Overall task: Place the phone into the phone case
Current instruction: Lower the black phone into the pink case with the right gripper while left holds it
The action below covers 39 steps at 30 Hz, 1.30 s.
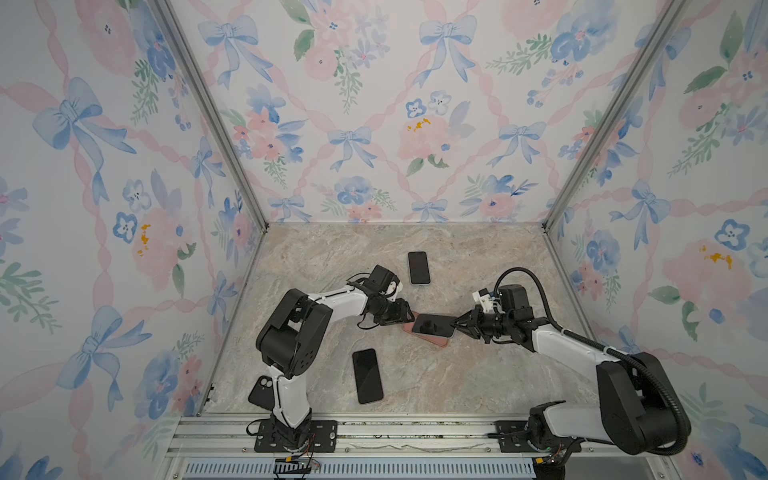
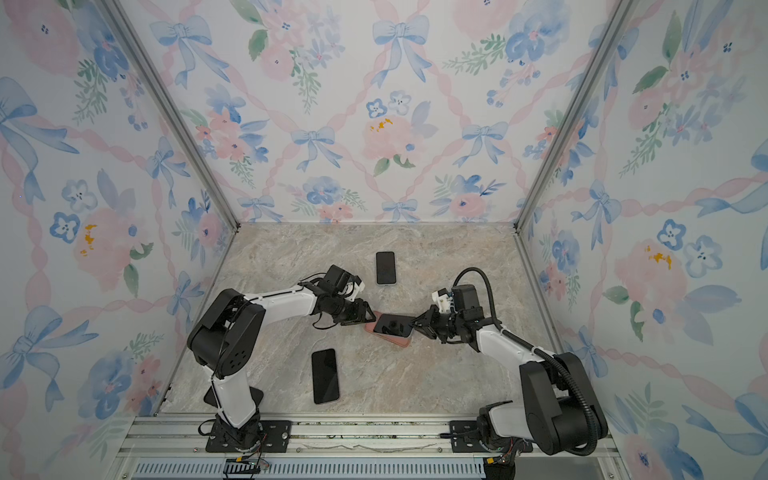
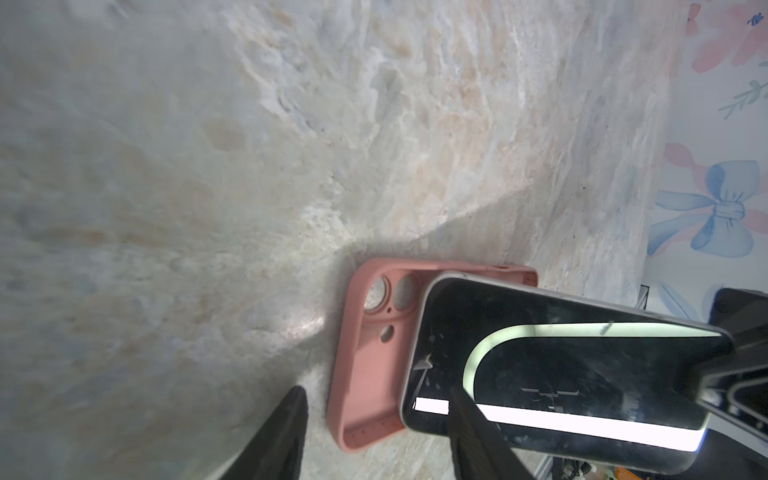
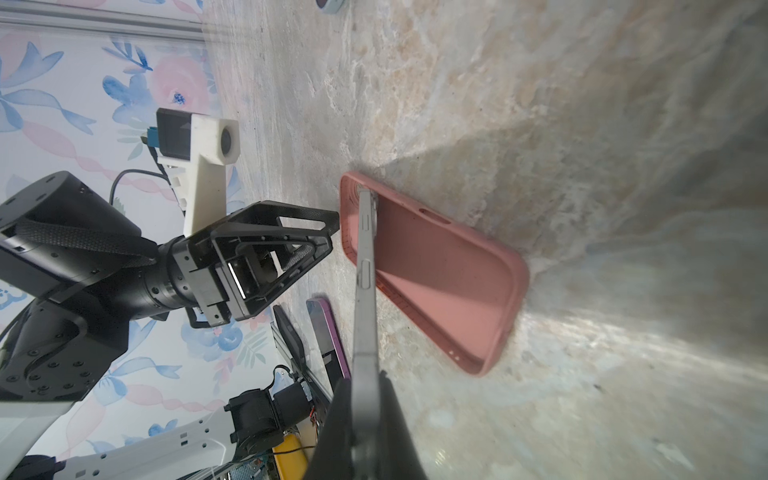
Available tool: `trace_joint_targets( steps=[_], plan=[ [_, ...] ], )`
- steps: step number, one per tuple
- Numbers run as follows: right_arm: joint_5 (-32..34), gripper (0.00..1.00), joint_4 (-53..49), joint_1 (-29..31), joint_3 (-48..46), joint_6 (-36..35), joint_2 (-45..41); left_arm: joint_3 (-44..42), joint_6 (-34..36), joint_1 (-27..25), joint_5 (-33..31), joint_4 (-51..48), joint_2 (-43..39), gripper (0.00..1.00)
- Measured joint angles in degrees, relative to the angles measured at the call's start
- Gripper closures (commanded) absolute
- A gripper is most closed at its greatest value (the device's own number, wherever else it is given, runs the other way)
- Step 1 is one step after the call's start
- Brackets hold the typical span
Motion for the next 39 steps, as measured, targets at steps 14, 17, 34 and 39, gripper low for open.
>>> trace_joint_targets(
  steps=[14, 17, 34, 39],
  plan=[
    [-2.3, 1.0, 2.7, 0.0, 0.2, -1.0, 3.7, 0.0, -0.6, 0.0, 1.5, 1.5, 0.0, 0.45],
    [-3.0, 1.0, 4.1, 0.0, 0.2, -1.0, 4.8, -0.1, -0.6, 0.0, 1.5, 1.5, 0.0, 0.45],
    [-4.8, 1.0, 9.4, 0.4, 0.2, -1.0, 9.1, -0.5, -1.0, -0.1, 2.0, 2.6, 0.5, 0.46],
    [-5.3, 1.0, 11.1, 0.5, 0.2, -0.8, 10.4, -1.0, -1.0, -0.1, 2.1, 3.0, 0.5, 0.47]
  ],
)
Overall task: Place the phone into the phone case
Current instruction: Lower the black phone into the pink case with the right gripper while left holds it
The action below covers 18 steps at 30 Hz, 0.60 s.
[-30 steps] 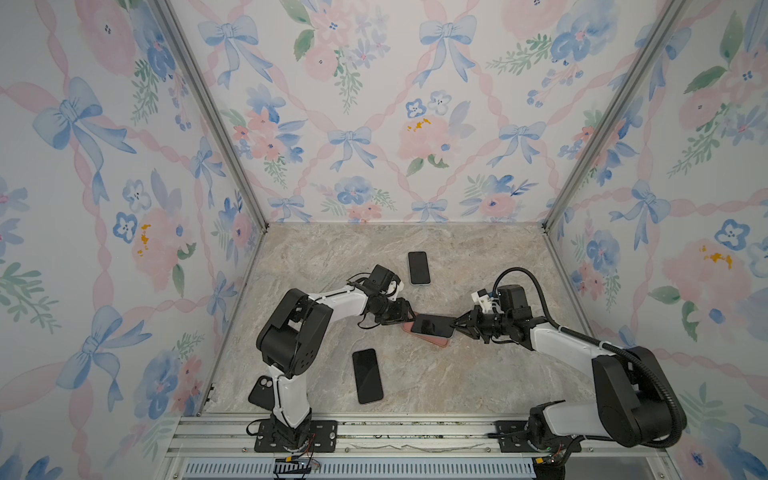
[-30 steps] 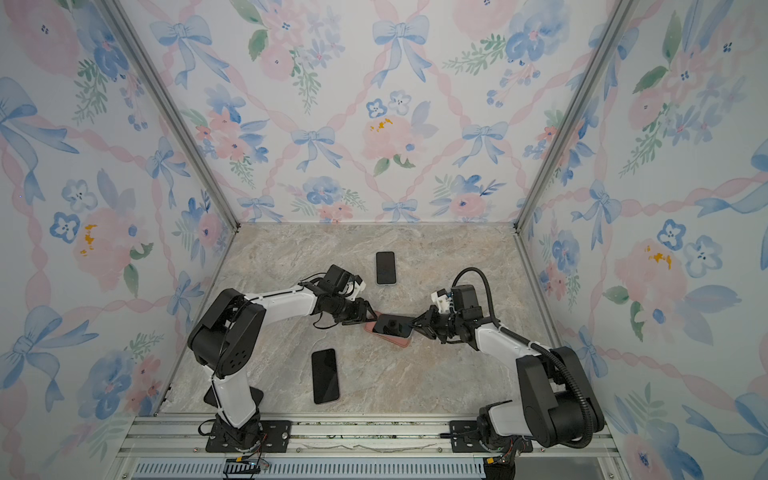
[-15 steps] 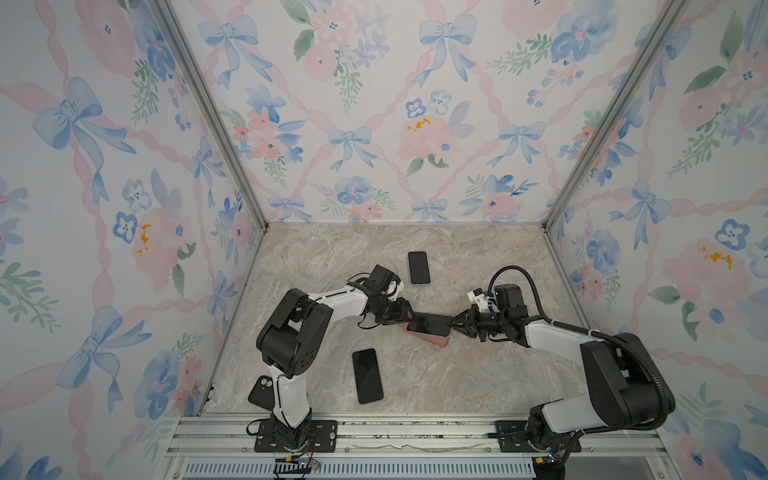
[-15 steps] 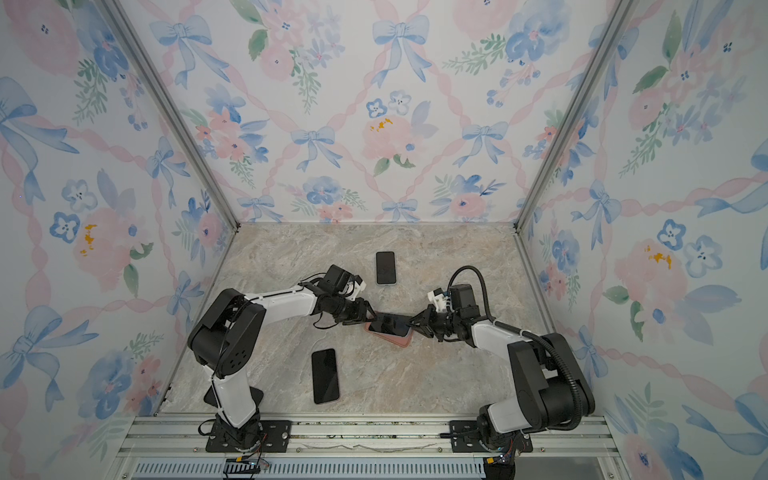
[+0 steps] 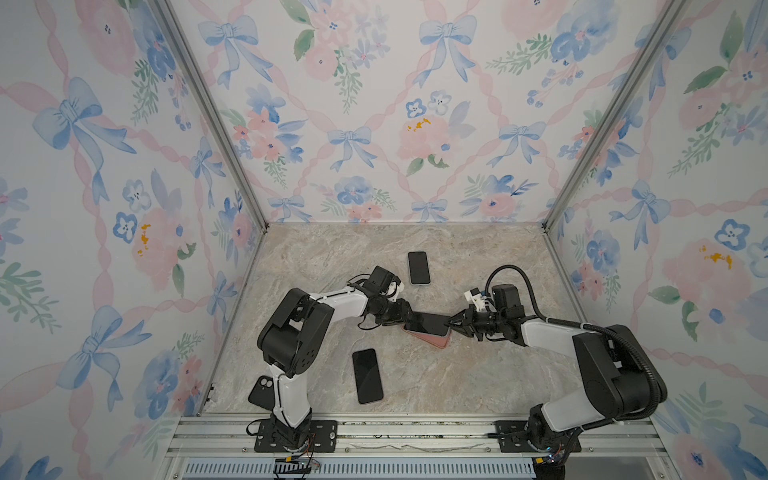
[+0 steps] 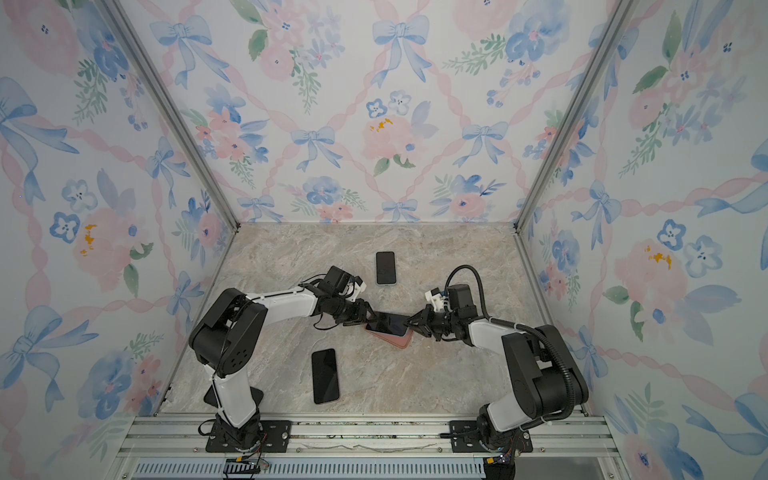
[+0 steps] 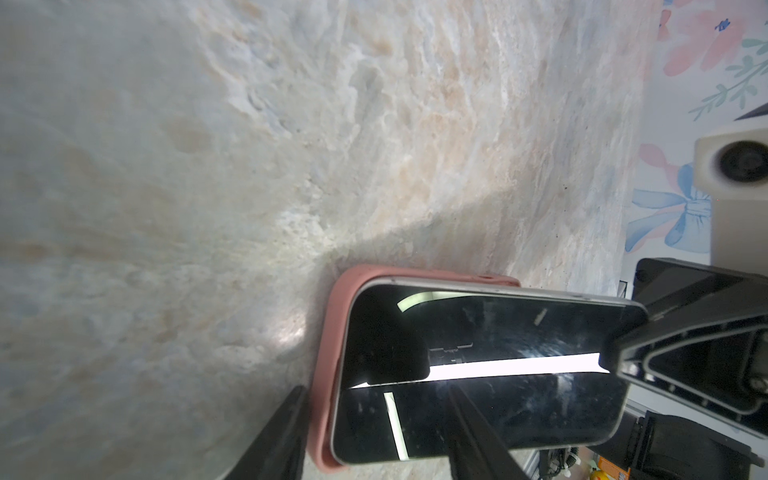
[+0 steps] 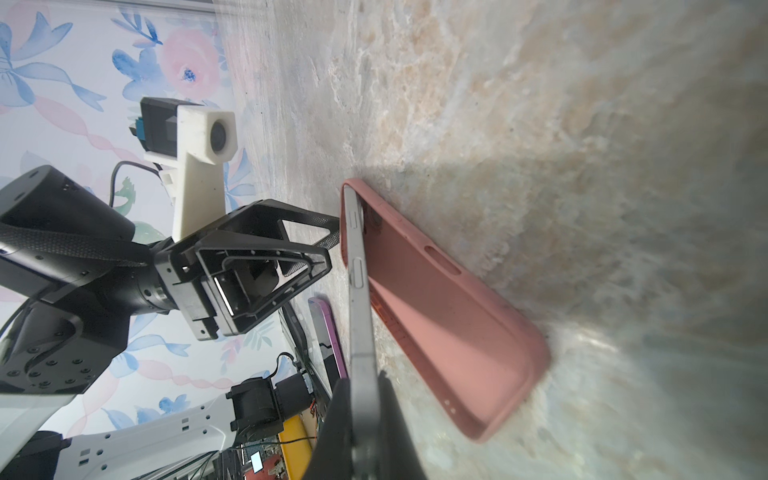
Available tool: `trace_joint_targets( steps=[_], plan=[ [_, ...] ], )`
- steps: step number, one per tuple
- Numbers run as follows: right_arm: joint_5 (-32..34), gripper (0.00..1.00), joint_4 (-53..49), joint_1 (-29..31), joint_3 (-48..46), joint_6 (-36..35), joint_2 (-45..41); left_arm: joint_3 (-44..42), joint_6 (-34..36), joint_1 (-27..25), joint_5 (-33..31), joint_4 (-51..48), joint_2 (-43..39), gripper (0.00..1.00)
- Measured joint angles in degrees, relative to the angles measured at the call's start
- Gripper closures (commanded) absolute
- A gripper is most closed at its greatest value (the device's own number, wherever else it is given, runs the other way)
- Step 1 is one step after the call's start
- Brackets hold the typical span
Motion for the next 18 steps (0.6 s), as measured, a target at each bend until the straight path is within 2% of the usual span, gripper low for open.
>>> trace_joint_targets(
  steps=[18],
  plan=[
    [-1.0, 1.0, 2.3, 0.0, 0.8, 0.0, 3.1, -3.1, -2.4, -0.9, -1.7, 4.6, -1.3, 0.5]
  ],
)
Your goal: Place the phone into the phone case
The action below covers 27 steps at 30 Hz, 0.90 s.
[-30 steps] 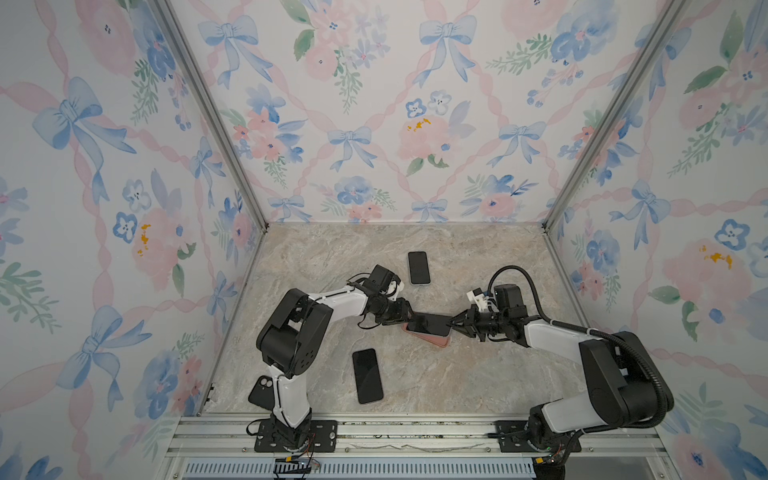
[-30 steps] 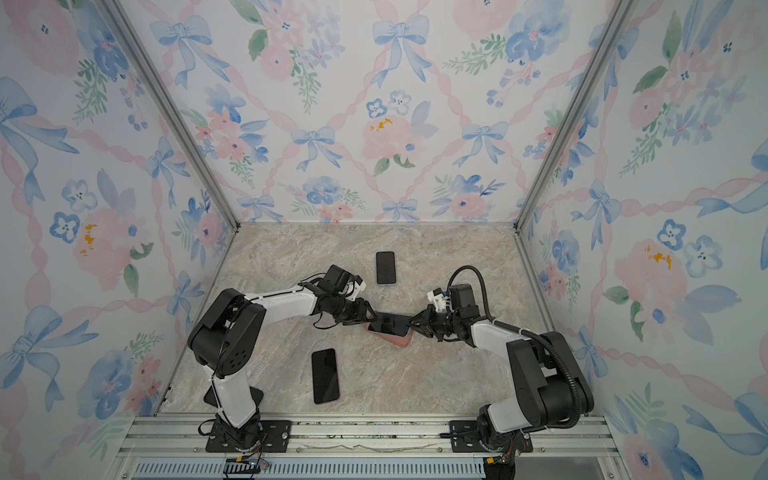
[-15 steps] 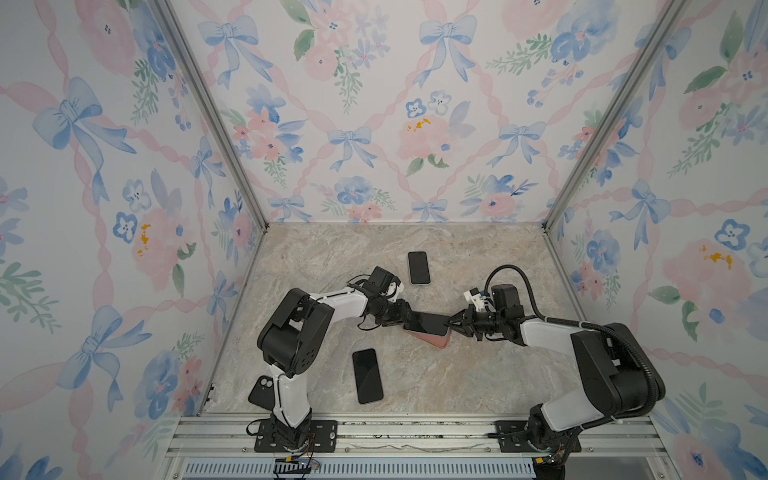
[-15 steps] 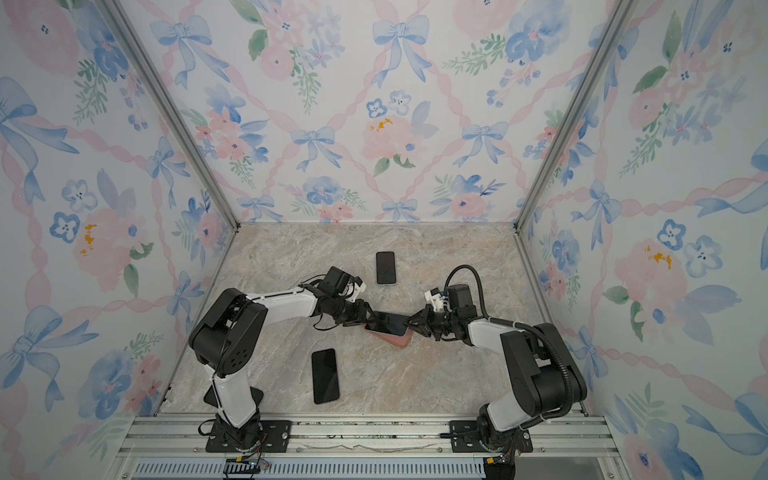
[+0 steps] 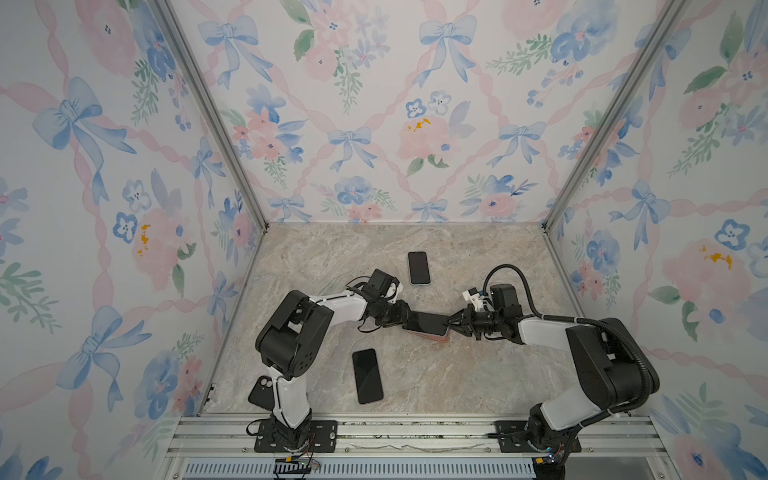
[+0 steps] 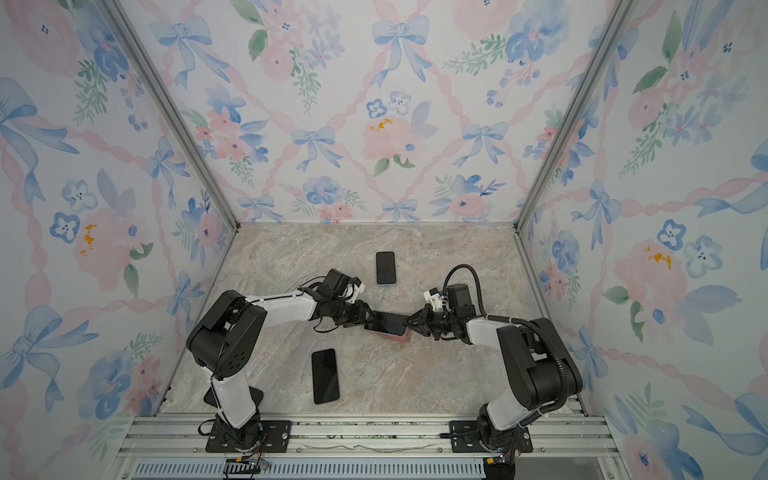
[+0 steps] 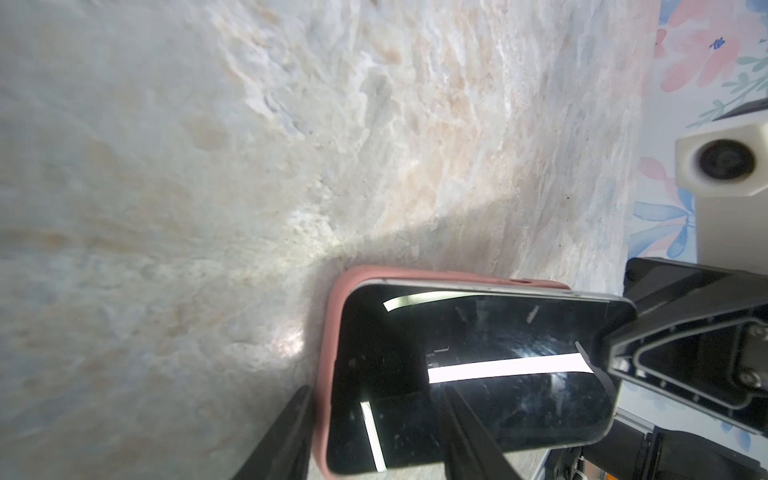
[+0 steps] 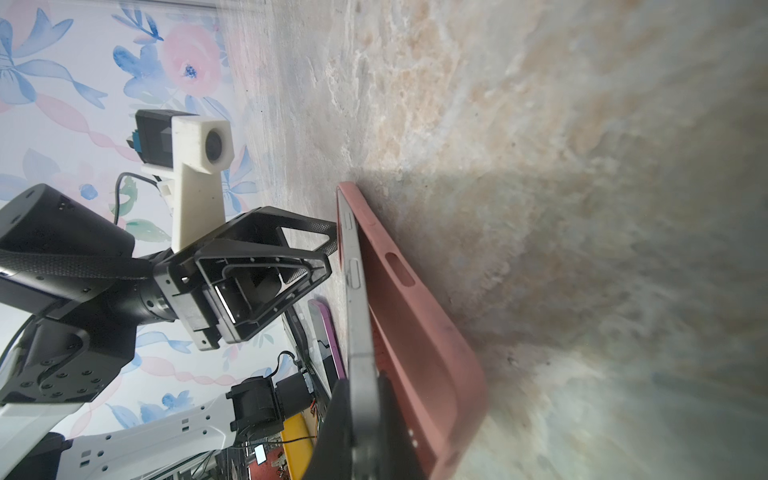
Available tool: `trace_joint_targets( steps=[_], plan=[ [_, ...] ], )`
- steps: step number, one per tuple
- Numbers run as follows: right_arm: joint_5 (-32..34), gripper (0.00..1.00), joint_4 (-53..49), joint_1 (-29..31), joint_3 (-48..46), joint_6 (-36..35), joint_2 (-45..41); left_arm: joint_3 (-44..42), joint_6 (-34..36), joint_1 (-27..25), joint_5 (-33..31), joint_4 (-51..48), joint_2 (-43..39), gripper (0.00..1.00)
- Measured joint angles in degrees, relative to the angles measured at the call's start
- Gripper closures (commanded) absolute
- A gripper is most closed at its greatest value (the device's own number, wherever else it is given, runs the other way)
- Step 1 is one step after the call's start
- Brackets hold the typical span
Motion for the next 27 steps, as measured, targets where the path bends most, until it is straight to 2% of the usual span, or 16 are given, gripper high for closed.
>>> trace_joint_targets(
  steps=[7, 15, 27],
  plan=[
    [0.7, 1.0, -1.8, 0.3, 1.6, -0.8, 0.7, -0.6, -1.2, -1.2, -2.9, 0.7, -0.9, 0.49],
    [3.3, 0.88, -7.9, 1.5, 5.2, -4.0, 0.7, -2.4, -2.7, -2.3, -6.0, 1.8, -2.5, 0.49],
    [12.0, 0.7, -18.5, 2.6, 6.0, -8.2, 1.8, -4.2, -4.9, -4.5, -4.9, 2.8, -3.5, 0.5]
  ],
)
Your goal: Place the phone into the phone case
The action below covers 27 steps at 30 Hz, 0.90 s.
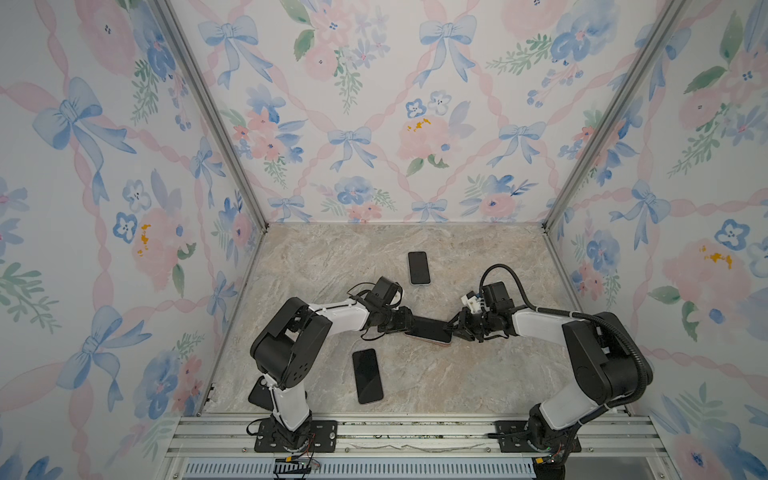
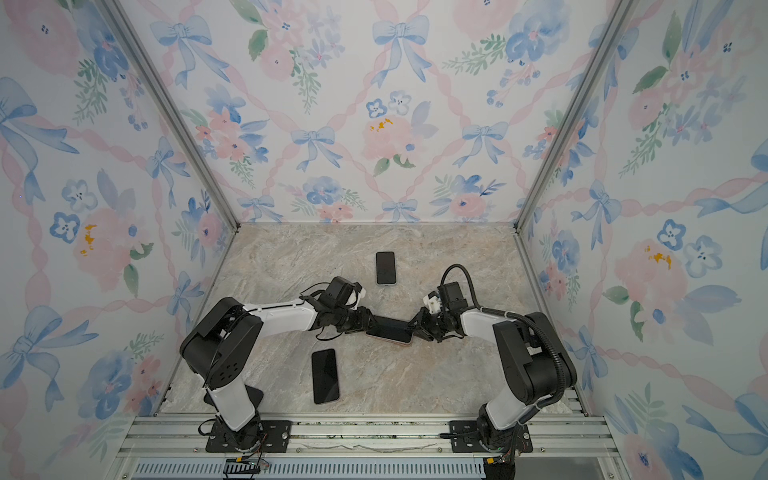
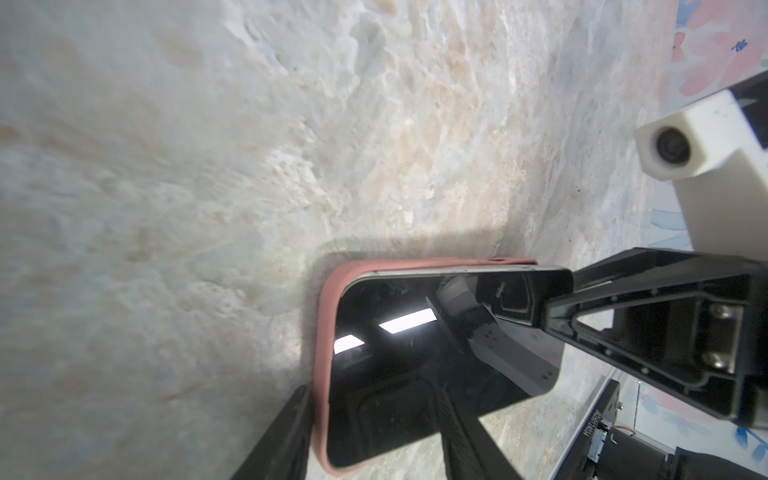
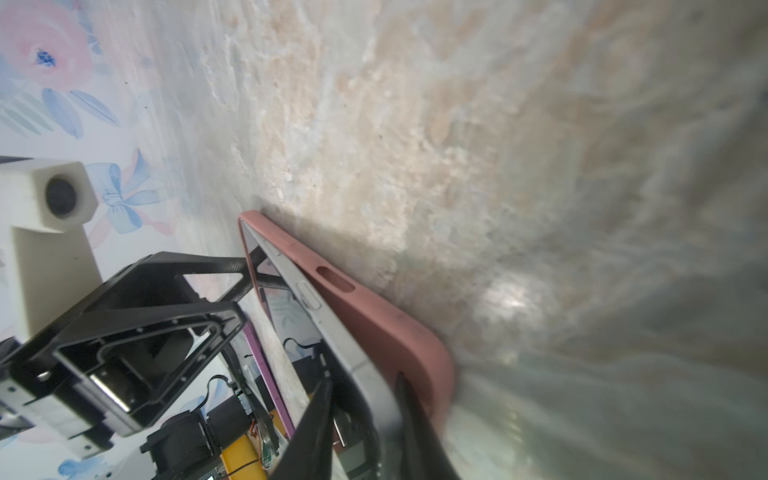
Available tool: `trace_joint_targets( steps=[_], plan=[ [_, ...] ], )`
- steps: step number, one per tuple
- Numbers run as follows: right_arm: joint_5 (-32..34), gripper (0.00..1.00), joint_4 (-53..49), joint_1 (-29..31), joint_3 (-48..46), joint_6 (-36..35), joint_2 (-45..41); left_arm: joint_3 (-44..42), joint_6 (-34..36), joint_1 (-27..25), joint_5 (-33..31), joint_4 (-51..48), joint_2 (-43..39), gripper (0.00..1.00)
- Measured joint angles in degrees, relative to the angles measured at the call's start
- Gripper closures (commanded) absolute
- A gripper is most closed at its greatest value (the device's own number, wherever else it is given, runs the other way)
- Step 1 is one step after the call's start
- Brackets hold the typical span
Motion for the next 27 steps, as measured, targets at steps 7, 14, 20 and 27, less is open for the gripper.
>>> trace_joint_targets(
  steps=[7, 14, 20, 27],
  plan=[
    [4.3, 0.61, -6.6, 1.6, 3.1, -2.6, 0.0, -1.0, -0.6, -0.7, 2.1, 0.5, -0.4, 0.5],
    [11.0, 0.59, -13.5, 4.8, 6.9, -5.5, 0.0, -2.2, -0.8, -1.0, 3.0, 1.4, -0.9, 0.5],
    [19.1, 0.57, -21.3, 8.8, 11.9, -8.3, -0.2, -3.7, -0.8, -1.0, 4.0, 1.8, -1.9, 0.5],
    [27.8, 0.46, -27.8, 13.1, 14.5, -10.6, 0.0, -4.2, -0.7, -0.9, 5.1, 2.0, -2.3, 0.5]
  ],
)
